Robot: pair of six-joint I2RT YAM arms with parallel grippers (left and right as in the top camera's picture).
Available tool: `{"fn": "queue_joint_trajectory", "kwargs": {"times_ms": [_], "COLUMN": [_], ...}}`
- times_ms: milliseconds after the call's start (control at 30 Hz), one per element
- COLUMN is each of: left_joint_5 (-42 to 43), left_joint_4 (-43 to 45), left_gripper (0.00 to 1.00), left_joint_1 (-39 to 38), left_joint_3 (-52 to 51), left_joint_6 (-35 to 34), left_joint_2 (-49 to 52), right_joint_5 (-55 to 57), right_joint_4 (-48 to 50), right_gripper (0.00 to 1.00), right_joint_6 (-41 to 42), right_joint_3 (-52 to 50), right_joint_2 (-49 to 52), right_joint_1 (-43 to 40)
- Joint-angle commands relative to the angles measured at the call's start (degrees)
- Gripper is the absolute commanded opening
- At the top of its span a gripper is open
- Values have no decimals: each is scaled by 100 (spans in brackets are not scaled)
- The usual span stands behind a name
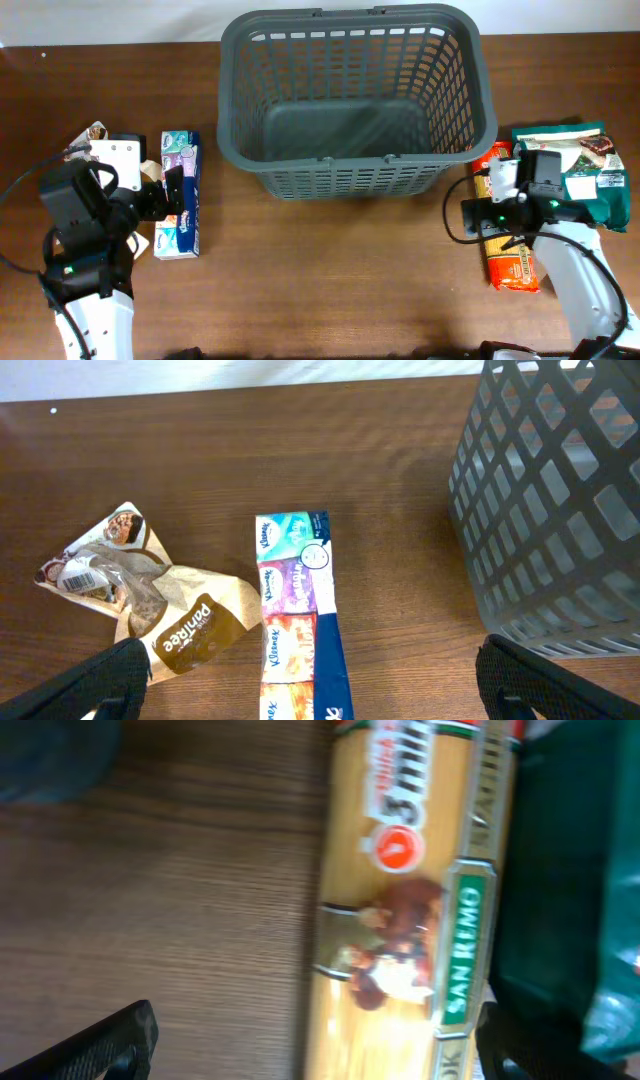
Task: Pack container
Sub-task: 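Lower the right gripper and grasp the 3 mins spaghetti pack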
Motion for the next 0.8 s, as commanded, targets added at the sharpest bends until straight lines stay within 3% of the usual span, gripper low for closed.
{"fn": "queue_joint_trajectory", "kwargs": {"times_ms": [0, 233, 767], "left_joint_5": [-59, -68, -197], "left_joint_4": [-11, -9, -7], "left_gripper": [99, 99, 99], "left_joint_1": [35, 35, 35], "left_joint_3": [0, 0, 0], "left_joint_6": [-13, -13, -13], "left_joint_2": [20, 20, 20], "right_joint_5": [-179, -437, -693], "right_joint_4": [61, 146, 472], "right_gripper": [99, 99, 99], "right_joint_6": [50, 24, -236], "right_joint_3": [-59, -59, -63], "right_joint_2": [15, 55, 905], "right_joint_1": [-507, -1268, -1266]}}
